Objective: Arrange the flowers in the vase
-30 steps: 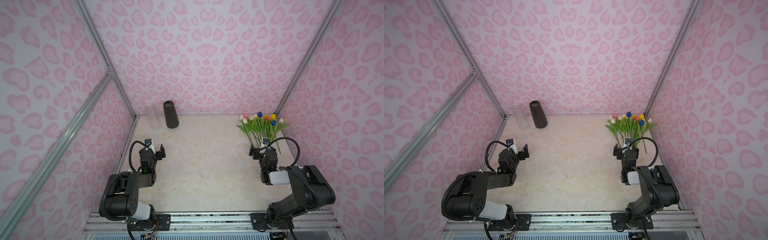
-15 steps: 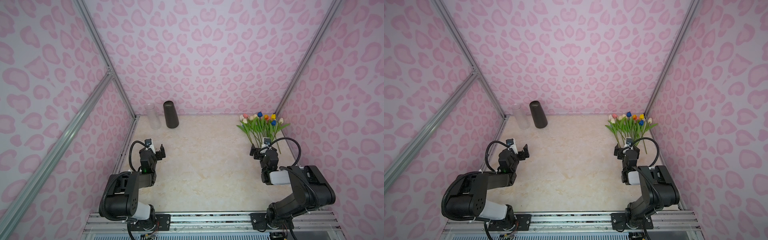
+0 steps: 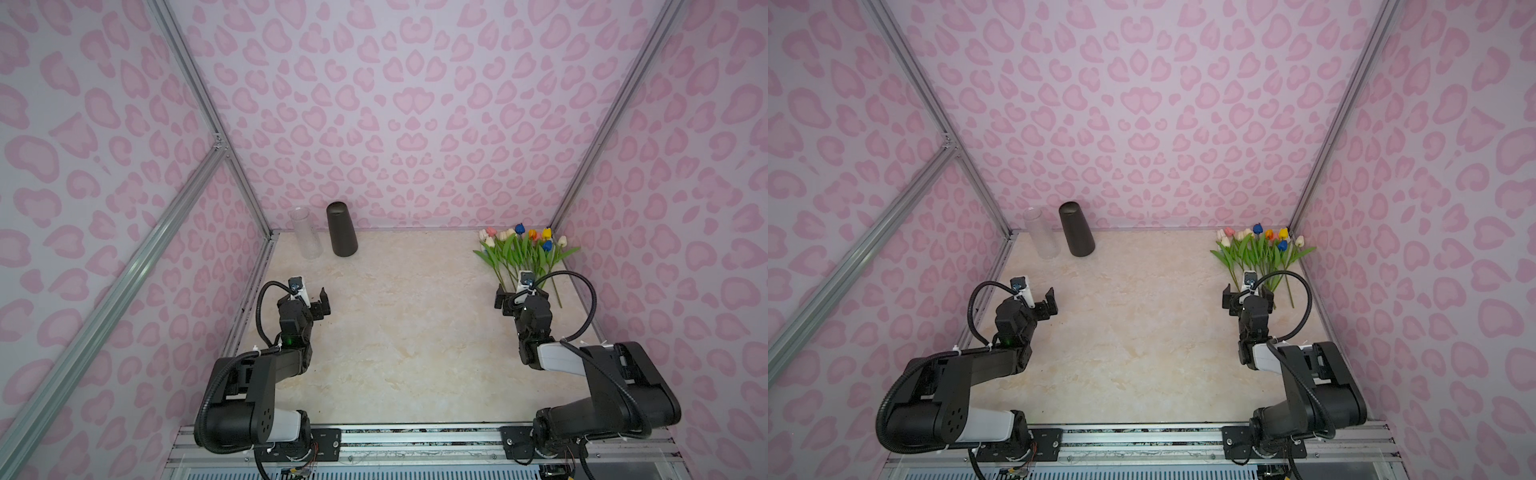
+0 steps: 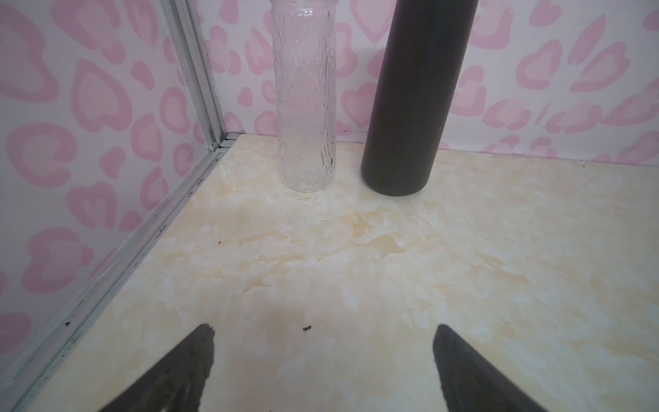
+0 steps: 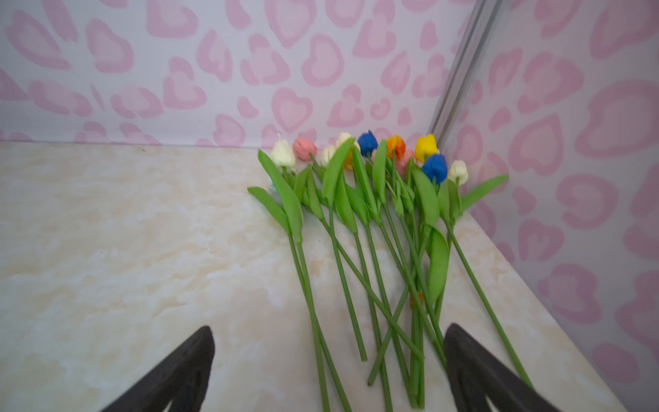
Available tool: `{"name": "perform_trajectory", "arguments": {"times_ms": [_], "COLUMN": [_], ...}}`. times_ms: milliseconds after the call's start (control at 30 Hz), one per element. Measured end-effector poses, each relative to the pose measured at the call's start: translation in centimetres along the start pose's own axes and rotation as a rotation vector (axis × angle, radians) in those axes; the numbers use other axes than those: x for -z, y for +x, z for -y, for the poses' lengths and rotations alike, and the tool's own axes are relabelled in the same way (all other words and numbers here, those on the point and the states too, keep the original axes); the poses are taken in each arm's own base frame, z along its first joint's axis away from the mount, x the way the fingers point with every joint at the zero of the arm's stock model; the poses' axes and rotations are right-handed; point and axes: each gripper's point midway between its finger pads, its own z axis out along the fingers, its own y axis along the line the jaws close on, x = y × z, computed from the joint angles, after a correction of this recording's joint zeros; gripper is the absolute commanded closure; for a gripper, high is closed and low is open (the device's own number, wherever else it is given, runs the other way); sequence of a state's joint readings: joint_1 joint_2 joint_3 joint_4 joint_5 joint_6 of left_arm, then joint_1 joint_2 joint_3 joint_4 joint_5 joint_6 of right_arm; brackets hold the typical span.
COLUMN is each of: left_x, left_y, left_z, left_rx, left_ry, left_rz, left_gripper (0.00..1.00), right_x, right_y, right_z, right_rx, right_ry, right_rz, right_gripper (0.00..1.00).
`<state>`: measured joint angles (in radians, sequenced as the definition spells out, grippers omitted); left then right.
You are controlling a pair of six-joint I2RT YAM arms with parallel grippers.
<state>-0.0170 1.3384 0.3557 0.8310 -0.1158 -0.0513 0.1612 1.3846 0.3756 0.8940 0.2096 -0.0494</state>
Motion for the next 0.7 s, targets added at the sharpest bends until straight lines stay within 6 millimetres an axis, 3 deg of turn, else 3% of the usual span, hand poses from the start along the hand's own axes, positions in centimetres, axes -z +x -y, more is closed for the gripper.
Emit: {"name": "perform_trajectory", "arguments": {"times_ms": [67, 200, 267, 333, 400, 500, 600, 700], "left_x": [1.2, 5.4, 5.4, 3.5, 1.0, -2.7, -7.5, -11.8], "left_y": [-3.6, -14.9, -18.3, -21.3, -23.1, -24.0, -23.7, -22.8], "left_z": [0.8, 3.8, 5.0, 6.3, 7.7, 9.5, 11.4, 12.8], "left_rx": [0.002, 0.058, 0.057, 0.046, 0.032, 0.019, 0.009, 0.004], "left_ry": [0.007, 0.110, 0.159, 0.185, 0.218, 0.262, 0.303, 0.319], "left_rz": [0.050, 0.269, 0.287, 0.241, 0.186, 0.105, 0.014, -0.061], "left_gripper": [0.03, 0.03, 0.02, 0.02, 0.03, 0.03, 0.03, 0.03], "right_x": [1.5, 4.5, 5.3, 5.3, 4.9, 4.8, 5.6, 6.7], "right_y": [-3.7, -11.8, -13.4, -13.4, -12.6, -12.7, -14.1, -14.1], "right_z": [-0.9, -0.5, -1.3, -2.4, -3.4, -5.1, -6.3, -6.5], "right_rx": [0.008, -0.072, -0.077, -0.077, -0.081, -0.075, -0.070, -0.055], "right_ry": [-0.022, -0.068, -0.128, -0.187, -0.226, -0.291, -0.341, -0.358], "right_rz": [0.067, 0.227, 0.266, 0.267, 0.243, 0.235, 0.269, 0.282], "right_gripper": [0.01, 0.01, 0.02, 0.03, 0.03, 0.03, 0.03, 0.03]}}
